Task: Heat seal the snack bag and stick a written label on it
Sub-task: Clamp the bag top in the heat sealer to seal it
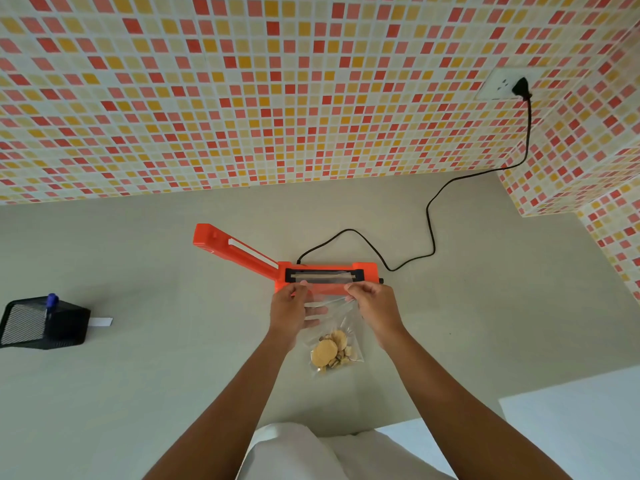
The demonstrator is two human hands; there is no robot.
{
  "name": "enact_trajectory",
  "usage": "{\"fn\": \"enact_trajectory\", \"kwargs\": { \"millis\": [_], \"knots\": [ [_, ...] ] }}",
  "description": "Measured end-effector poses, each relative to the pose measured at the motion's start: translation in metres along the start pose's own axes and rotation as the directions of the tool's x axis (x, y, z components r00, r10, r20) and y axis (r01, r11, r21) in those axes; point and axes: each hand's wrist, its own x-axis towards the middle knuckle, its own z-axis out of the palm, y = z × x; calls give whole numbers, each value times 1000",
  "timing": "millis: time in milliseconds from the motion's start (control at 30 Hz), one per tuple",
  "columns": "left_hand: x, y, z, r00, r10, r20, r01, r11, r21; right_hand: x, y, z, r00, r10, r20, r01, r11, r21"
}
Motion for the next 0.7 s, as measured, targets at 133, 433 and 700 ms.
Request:
{"fn": "enact_trajectory", "kwargs": {
  "millis": [133,433,700],
  "knots": [
    [-1,6,2,999,35,-9,-35,999,40,-2,2,1,1000,1,-10,-1,1000,16],
    [-4,10,4,998,64,-20,-61,993,101,-5,8,1,1000,21,-1,-21,998,67],
    [-5,15,8,997,78,-22,-75,988,133,-7,10,0,1000,25,16,-26,993,112]
  ]
}}
